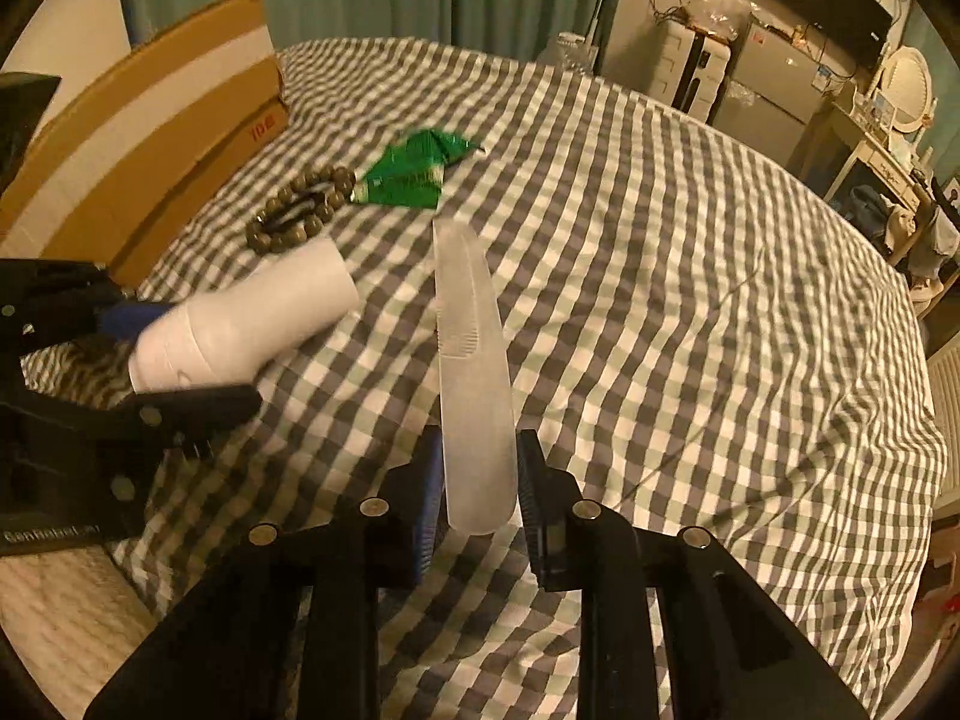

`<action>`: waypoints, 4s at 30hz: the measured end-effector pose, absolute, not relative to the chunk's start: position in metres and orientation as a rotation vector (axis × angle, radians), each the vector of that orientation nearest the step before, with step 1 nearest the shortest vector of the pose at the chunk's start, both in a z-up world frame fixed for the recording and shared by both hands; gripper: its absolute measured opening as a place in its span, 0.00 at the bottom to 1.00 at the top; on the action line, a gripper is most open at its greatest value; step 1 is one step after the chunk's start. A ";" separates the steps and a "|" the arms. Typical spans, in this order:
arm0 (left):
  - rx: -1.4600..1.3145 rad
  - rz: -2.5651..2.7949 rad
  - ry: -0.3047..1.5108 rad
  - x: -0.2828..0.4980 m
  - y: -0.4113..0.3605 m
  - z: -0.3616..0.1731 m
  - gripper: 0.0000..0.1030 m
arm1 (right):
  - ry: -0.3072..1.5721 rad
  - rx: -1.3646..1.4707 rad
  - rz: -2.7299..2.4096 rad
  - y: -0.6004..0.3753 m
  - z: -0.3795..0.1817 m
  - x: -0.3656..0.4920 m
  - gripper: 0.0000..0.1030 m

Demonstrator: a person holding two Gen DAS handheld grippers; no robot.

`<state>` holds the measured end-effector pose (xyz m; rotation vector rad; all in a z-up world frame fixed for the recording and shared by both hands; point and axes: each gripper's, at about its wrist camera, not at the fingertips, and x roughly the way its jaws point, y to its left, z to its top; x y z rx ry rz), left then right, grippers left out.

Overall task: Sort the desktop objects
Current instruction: 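Grasp the white hair dryer with the left tool while the right tool grasps the clear comb, then carry the hair dryer and comb over the box and open both tools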

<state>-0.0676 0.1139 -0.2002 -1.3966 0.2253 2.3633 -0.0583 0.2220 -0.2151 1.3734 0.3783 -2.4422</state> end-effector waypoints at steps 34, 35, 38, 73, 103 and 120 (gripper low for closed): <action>-0.891 2.744 0.125 0.012 0.013 -0.026 0.47 | 0.202 0.953 -2.710 0.176 -0.084 -0.001 0.03; -0.878 2.755 0.123 0.015 0.009 -0.021 0.47 | 0.187 0.936 -2.718 0.175 -0.080 0.001 0.03; -0.832 2.802 0.128 0.025 -0.005 -0.008 0.47 | 0.150 0.893 -2.744 0.173 -0.070 0.006 0.03; -0.764 3.080 0.099 0.028 -0.146 0.023 0.47 | 0.021 0.459 -2.670 0.057 0.017 0.063 0.03; -1.276 2.979 0.154 -0.066 -0.162 -0.073 0.47 | 0.139 0.666 -2.423 -0.057 -0.079 -0.036 0.03; -1.135 3.056 0.113 -0.051 -0.155 -0.043 0.59 | 0.107 0.655 -2.462 -0.049 -0.076 -0.026 0.04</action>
